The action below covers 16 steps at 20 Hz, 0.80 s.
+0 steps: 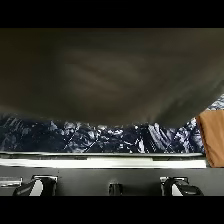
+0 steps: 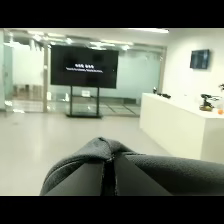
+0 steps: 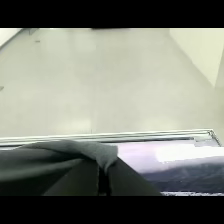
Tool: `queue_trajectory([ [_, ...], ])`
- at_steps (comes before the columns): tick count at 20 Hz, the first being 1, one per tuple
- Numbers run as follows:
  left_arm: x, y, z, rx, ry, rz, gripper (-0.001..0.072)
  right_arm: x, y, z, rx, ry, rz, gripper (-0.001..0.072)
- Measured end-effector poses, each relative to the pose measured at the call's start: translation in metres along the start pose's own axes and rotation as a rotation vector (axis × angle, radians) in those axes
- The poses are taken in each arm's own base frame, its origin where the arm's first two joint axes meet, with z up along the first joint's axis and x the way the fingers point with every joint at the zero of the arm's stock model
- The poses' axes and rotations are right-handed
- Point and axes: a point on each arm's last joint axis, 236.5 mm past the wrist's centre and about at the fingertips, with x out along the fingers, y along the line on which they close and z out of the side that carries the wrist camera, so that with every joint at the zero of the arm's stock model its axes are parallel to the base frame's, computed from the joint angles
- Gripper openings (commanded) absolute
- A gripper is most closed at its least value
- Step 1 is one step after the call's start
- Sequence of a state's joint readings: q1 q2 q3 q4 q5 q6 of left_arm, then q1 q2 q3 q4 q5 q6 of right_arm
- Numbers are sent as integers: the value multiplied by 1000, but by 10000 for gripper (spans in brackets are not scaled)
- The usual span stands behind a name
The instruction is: Fold the clothes and pants, and hang the long-sleeved shirts on hangers.
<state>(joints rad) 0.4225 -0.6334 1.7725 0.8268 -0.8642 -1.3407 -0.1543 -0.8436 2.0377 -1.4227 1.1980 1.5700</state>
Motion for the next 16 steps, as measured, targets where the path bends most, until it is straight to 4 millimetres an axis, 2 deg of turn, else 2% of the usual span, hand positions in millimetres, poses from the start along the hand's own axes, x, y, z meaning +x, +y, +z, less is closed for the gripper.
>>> queue_trajectory([
  [3, -27, -9, 19, 30, -50, 44, 25, -27, 0, 10, 4, -38, -17, 46],
  [5, -41, -11, 19, 50, -41, 71, 25, -42, 0, 11, 2, -44, -24, 46],
  [8, -53, -7, -5, 74, 71, 116, 25, -55, 0, -7, 4, 29, -30, 46],
  [10, -61, -8, -12, 111, 112, 131, 24, -61, 1, -21, 3, 86, -33, 46],
  [12, -67, -9, -16, 147, 137, 141, 24, -64, -1, -32, 2, 134, -40, 45],
  [14, -67, -4, -25, 157, 179, 154, 24, -59, -5, -46, 3, 193, -52, 45],
  [16, -54, 15, -56, 126, 284, 179, 24, -37, -11, -71, 9, 307, -64, 45],
])
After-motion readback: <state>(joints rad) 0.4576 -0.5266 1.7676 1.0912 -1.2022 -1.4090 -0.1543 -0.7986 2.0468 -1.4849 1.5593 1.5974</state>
